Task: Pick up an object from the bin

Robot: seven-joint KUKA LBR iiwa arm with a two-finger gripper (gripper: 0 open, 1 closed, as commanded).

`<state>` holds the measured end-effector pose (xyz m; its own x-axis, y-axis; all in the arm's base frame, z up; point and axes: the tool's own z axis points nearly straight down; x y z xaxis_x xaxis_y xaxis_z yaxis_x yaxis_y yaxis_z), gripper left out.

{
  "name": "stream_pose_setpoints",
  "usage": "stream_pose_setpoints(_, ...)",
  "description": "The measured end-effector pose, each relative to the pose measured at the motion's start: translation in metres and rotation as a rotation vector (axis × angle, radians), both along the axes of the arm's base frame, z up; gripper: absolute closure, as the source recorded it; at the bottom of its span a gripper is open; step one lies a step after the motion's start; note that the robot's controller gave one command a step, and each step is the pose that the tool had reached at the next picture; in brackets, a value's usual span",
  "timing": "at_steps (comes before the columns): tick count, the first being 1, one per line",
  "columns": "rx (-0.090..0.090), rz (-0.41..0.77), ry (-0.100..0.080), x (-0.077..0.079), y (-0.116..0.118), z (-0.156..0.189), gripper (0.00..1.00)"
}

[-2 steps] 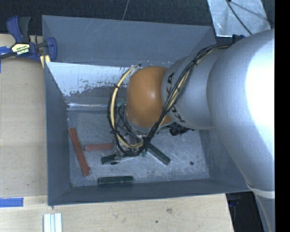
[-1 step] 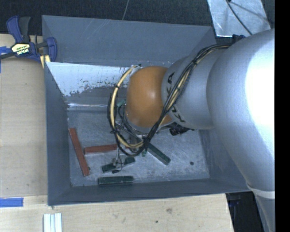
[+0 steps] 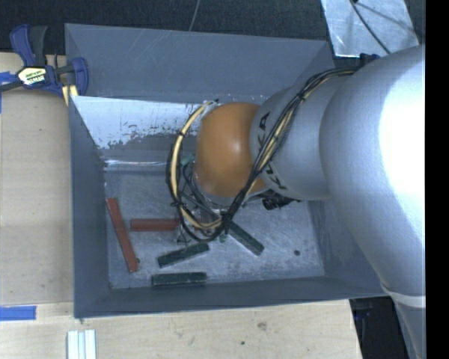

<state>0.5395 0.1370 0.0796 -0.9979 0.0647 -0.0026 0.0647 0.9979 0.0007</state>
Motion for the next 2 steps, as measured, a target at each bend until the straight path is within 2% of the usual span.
stream_pose_setpoints(1,0.000,0.000,0.000,0.000,0.000,0.000,1.00)
stream_pose_setpoints(2,0.001,0.004,-0.002,-0.018,0.003,0.160,1.00)
